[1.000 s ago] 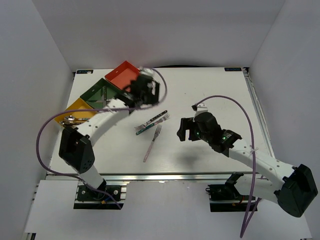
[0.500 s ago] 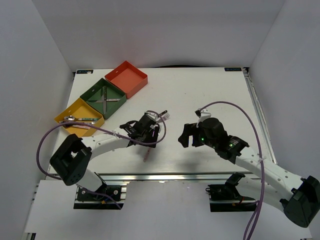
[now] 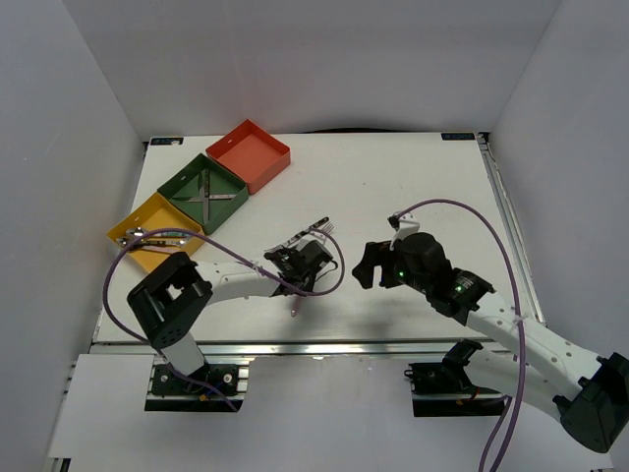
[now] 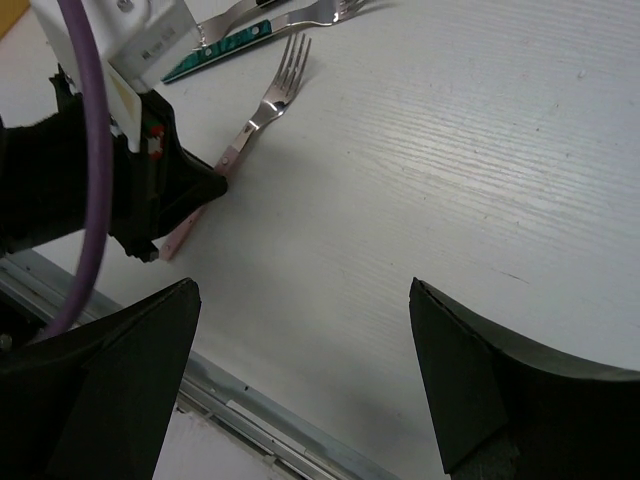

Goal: Sort the eating utensils into containers

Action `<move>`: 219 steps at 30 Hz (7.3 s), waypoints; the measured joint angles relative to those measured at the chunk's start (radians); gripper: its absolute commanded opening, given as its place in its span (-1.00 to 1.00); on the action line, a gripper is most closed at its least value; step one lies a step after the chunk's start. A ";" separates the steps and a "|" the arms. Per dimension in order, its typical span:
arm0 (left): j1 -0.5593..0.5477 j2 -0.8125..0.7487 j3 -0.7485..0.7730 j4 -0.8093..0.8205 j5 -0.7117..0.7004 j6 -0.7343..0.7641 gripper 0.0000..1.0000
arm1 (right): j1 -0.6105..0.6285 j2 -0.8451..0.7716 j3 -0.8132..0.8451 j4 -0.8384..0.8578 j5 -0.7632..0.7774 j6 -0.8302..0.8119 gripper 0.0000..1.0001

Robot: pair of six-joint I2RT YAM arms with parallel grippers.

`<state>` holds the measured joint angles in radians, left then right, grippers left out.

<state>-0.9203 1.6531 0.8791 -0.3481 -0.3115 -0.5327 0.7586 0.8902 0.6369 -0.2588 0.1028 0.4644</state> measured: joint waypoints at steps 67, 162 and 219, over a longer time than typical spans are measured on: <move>0.660 0.664 1.284 -0.163 -0.189 0.385 0.96 | -0.006 -0.013 0.014 -0.106 0.052 -0.100 0.79; 0.518 0.492 1.192 -0.238 -0.134 0.208 -1.00 | -0.006 -0.103 -0.039 -0.074 -0.080 -0.035 0.79; 0.497 0.172 0.850 -0.083 0.178 0.357 0.73 | -0.006 0.031 -0.046 0.001 -0.132 -0.053 0.79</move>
<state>-0.4229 1.8252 1.7287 -0.4309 -0.1337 -0.1753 0.7521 0.9215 0.5911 -0.2577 -0.0296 0.4114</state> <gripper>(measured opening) 0.940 0.894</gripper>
